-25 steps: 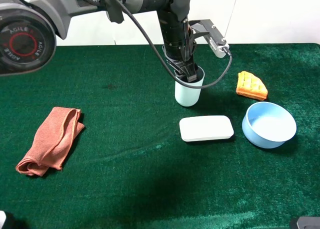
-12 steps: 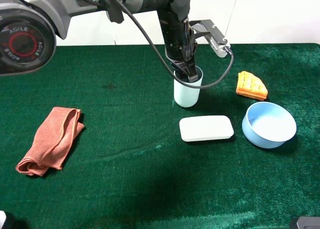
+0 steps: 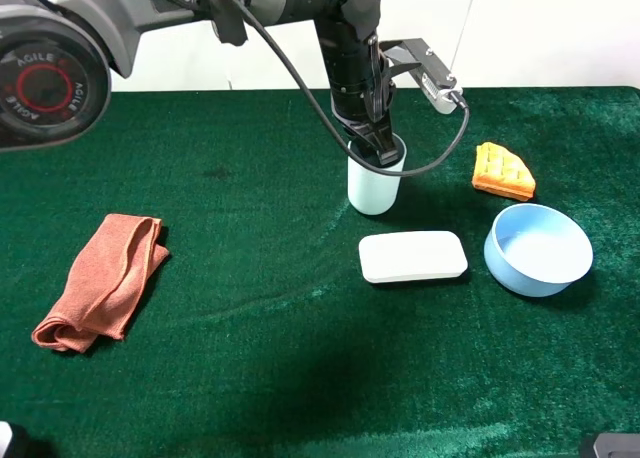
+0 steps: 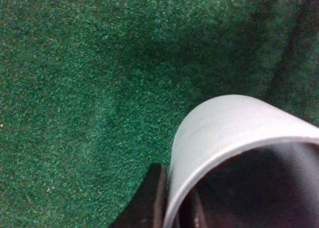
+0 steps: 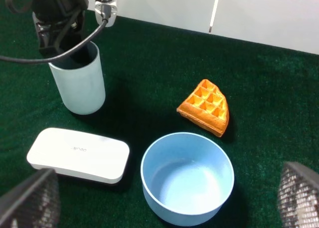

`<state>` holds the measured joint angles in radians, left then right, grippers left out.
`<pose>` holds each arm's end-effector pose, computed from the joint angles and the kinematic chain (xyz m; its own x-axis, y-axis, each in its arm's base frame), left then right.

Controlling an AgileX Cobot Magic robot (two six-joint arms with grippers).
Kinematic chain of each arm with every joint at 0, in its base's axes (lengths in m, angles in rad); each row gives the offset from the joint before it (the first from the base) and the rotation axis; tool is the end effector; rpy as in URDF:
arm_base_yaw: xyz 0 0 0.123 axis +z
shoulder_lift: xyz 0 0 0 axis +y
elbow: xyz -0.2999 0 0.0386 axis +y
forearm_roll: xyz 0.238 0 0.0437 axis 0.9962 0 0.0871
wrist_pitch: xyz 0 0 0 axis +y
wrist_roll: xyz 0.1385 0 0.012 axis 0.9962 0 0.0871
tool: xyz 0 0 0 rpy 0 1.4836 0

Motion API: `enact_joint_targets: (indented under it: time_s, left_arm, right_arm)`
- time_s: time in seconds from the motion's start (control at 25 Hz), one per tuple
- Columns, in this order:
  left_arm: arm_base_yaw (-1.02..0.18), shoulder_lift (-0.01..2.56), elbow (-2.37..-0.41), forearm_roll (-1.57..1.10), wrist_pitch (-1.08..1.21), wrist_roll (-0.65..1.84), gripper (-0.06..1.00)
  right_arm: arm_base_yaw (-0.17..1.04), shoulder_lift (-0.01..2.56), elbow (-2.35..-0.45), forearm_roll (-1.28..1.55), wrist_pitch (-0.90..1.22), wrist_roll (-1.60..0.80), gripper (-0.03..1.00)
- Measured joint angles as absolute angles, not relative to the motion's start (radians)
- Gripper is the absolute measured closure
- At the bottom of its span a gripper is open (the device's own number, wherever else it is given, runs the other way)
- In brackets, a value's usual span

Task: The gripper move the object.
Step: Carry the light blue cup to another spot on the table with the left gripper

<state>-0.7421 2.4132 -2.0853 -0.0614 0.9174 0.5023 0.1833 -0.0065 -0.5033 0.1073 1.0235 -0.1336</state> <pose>0.3968 -0.3731 0.1314 -0.2941 0.8773 -0.3792 0.9189 0.3687 0.1403 0.0099 0.0148 0.2569 -0.3828 -0.1495 -0.9116 -0.2940 0.9552 -0.0332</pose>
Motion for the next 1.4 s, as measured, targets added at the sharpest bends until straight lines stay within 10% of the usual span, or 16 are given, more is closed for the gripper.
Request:
enact_joint_targets:
  time_s: [1.0, 1.4]
  left_arm:
    - [-0.662, 2.225, -2.135, 0.027, 1.162, 0.399, 0.90]
    - [-0.552, 2.026, -1.831, 0.030, 1.153, 0.385, 0.90]
  right_arm:
    - [0.183, -0.006, -0.503, 0.107, 1.024, -0.134, 0.30]
    - [0.183, -0.006, -0.503, 0.107, 1.024, -0.134, 0.30]
